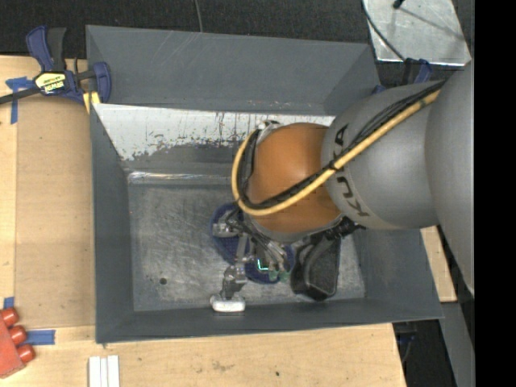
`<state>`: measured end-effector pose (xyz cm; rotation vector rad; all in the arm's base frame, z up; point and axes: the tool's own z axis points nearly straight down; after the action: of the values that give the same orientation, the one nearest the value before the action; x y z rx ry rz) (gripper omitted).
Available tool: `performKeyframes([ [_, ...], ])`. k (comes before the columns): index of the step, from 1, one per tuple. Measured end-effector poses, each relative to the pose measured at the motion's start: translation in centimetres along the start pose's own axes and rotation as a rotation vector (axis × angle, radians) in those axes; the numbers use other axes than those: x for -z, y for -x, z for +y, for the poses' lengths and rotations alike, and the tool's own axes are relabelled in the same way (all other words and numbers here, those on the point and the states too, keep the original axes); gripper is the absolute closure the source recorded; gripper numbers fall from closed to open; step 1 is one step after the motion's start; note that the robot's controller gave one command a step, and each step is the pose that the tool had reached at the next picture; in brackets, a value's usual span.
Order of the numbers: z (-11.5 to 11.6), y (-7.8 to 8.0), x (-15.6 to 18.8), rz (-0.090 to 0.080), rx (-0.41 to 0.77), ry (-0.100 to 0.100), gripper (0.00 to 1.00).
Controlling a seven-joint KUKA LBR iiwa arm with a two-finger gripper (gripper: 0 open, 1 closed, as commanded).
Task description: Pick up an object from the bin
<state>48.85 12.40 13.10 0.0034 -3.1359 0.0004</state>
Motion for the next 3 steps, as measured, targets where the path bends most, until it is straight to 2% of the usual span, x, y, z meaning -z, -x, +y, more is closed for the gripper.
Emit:
performKeyframes([
  [1, -7.89, 8.29, -5.54, -0.022, 0.007, 0.008, 0.00],
  [2, -7.51, 8.81, -4.75, -0.048, 0.008, 0.010, 1.00],
  [3, -7.57, 8.16, -5.35, -0.024, 0.011, 0.007, 0.00],
])
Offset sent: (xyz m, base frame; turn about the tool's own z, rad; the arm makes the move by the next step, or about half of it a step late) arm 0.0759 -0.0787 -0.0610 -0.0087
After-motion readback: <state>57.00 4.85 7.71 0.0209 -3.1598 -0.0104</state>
